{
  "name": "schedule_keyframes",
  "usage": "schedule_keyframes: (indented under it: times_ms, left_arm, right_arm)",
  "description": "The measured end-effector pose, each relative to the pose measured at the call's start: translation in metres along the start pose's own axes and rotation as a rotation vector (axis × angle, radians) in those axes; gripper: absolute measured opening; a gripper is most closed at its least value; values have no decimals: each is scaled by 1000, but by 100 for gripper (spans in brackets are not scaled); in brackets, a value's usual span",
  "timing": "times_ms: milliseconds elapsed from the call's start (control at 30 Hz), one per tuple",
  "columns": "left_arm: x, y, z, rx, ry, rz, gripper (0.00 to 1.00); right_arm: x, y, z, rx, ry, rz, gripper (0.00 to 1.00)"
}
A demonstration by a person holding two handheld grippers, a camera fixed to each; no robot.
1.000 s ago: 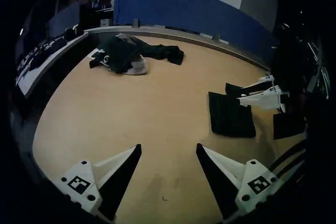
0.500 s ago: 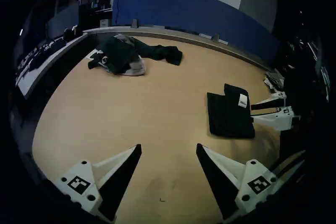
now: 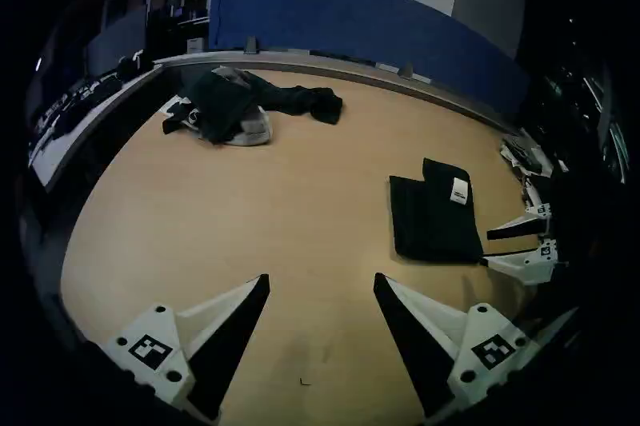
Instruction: Fold towel
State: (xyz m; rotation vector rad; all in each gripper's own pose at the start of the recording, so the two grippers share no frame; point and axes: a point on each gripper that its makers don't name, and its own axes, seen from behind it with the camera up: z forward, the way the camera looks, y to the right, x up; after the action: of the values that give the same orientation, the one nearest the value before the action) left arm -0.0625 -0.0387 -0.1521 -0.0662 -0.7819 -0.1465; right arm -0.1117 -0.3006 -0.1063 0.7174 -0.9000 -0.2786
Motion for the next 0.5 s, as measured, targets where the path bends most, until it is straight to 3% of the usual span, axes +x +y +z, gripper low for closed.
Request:
schedule_keyframes:
  times_ms: [267,500]
  left_arm:
    - [-1,-1,-1,-1,0,3,97]
    - [0,-2,-1,-3,1,-1,97]
  right_arm:
    - [-11,2,4,-13,-21,4,78]
    - [-16,3,5,-21,-36,4,63]
